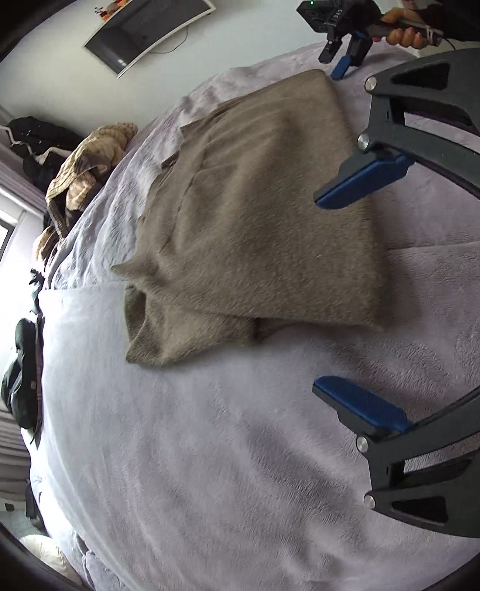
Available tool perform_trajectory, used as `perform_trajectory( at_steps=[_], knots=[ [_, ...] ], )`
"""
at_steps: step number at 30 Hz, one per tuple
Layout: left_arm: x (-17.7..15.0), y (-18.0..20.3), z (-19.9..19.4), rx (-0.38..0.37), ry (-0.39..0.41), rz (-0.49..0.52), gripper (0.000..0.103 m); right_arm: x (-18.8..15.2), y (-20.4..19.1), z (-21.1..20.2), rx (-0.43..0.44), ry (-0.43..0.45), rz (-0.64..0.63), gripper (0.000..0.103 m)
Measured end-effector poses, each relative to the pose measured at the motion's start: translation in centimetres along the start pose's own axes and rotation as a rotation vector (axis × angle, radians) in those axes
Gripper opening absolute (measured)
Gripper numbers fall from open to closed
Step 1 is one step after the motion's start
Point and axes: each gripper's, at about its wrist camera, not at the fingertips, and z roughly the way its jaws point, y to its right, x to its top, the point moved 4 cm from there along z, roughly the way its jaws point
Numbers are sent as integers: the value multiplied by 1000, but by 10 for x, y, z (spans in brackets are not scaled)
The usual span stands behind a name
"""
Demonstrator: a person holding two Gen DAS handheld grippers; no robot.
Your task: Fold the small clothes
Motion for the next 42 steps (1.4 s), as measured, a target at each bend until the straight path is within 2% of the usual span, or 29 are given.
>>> perform_trajectory(
  at_steps=[4, 6, 7, 8, 9, 10, 11, 14, 18, 23, 26, 31, 34, 36, 38, 42],
  knots=[
    [-3, 8, 11, -36, -25, 10, 92, 1, 11, 2, 19, 52, 71, 54],
    [-4, 9, 17, -55, -48, -8, 75, 9, 17, 4, 48, 96, 125, 54],
    [-5, 8, 21, -58, -67, -16, 59, 13, 21, 6, 52, 117, 161, 54],
    [-5, 6, 24, -29, -81, -24, 44, 16, 23, 9, 62, 127, 184, 53],
    [-5, 4, 25, -12, -84, -25, 35, 20, 24, 14, 69, 135, 196, 49],
    [-5, 1, 25, -14, -92, -33, 23, 23, 24, 18, 42, 128, 191, 17],
    [-4, -2, 24, -25, -91, -47, 16, 25, 23, 22, 11, 110, 179, 8],
    [-2, -4, 7, -67, -63, -67, 16, 34, 1, 15, -29, 115, 72, 8],
    [-8, 1, -7, -45, -39, -1, 10, 42, -22, -3, -78, 132, -61, 8],
    [-28, -8, 12, 22, -68, 29, 10, 41, 10, 22, -214, 68, -89, 8],
    [-30, -9, 8, 43, -49, 48, 10, 38, 22, 24, -165, 76, -42, 8],
    [-28, -12, -13, 72, -17, 67, 10, 36, 24, 0, -173, 92, 1, 9],
    [-13, -12, -30, 98, 37, 66, 10, 35, 24, -23, -207, 149, 9, 15],
    [5, -8, -40, 84, 84, 61, 10, 35, 16, -38, -251, 205, -25, 15],
    [25, -1, -41, 76, 112, 72, 10, 38, 5, -48, -253, 245, -58, 15],
    [66, 20, -18, 93, 125, 100, 11, 53, -31, -34, -247, 234, -174, 15]
  ],
)
